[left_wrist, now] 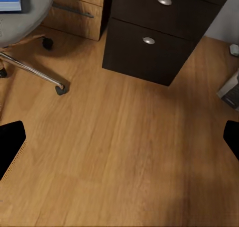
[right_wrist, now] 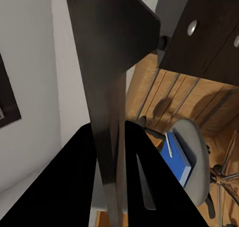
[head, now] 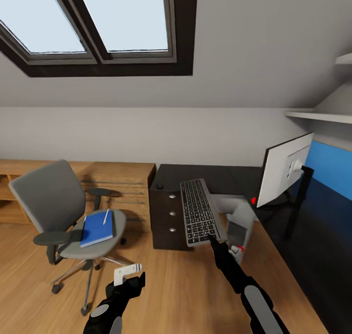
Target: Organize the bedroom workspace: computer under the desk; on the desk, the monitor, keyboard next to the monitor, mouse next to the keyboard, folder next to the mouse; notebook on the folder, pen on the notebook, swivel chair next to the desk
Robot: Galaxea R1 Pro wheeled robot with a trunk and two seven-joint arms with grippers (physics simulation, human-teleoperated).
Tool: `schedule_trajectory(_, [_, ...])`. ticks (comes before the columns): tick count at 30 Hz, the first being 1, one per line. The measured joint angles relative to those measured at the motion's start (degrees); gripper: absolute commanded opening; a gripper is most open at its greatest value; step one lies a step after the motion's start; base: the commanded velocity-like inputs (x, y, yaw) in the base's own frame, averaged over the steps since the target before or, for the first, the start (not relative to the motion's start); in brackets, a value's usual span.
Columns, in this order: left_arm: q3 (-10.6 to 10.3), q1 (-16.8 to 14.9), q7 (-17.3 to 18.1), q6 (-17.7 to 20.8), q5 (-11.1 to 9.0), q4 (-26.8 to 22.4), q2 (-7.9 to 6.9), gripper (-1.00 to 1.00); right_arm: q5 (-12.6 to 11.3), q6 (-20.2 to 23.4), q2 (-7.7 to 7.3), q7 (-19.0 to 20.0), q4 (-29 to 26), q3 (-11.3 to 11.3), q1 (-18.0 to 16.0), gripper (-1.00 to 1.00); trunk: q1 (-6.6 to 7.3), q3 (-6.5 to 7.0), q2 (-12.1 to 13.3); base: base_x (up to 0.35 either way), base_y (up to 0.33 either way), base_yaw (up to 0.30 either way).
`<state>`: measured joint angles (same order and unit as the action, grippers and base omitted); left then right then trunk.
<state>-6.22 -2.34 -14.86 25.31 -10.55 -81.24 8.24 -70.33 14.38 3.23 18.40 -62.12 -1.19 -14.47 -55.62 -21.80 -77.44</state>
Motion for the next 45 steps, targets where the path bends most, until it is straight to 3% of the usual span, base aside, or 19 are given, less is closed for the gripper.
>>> schedule_trajectory(10, [-0.3,0.0,0.4,0.0,0.0,0.2,0.26,1.0,0.2,-3.4,0.7,-0.2,1.0,-0.7,0.0,-1.0,0.22,0.18,0.4,0.32,0.136,0.0])
schedule_trajectory(15, [-4.3,0.0,-0.1,0.0,0.1,0.3,0.11,1.0,-0.2,-3.9,0.9,-0.2,3.0,-0.7,0.0,-1.0,0.22,0.19,0.4,0.32,0.021,0.013])
schedule_trajectory(20, [-5.9,0.0,-0.2,0.0,0.1,0.3,0.05,1.0,-0.3,-4.5,1.28,-0.2,3.5,-0.7,0.0,-1.0,0.23,0.32,0.4,0.321,0.004,0.108])
schedule_trajectory(36, [-6.4,0.0,-0.2,0.0,0.1,0.3,0.06,1.0,-0.4,-4.7,1.87,-0.1,3.6,0.3,0.0,-1.0,0.22,0.72,0.4,0.323,0.0,0.069])
schedule_trajectory(39, [-6.4,0.0,-0.2,0.0,0.1,0.3,0.04,1.0,-0.4,-4.9,1.82,-0.2,4.1,2.5,0.0,-1.0,0.22,0.72,0.4,0.325,0.0,0.001])
schedule_trajectory(40, [-6.4,0.0,-0.2,0.0,0.1,0.3,0.04,1.0,-0.5,-5.0,1.94,-0.2,4.8,4.2,0.0,-1.0,0.22,0.72,0.4,0.326,0.0,0.0])
schedule_trajectory(43, [-6.4,0.0,-0.2,0.0,0.1,0.2,0.04,1.0,-0.5,-5.0,2.1,-0.1,5.2,4.4,0.0,-1.0,0.22,0.72,0.4,0.326,0.008,0.0])
schedule_trajectory(45, [-6.4,0.0,-0.1,0.0,0.0,0.1,0.04,1.0,-1.6,-5.5,3.02,0.0,7.1,4.3,0.0,-1.0,0.23,0.72,0.4,0.326,0.054,0.0])
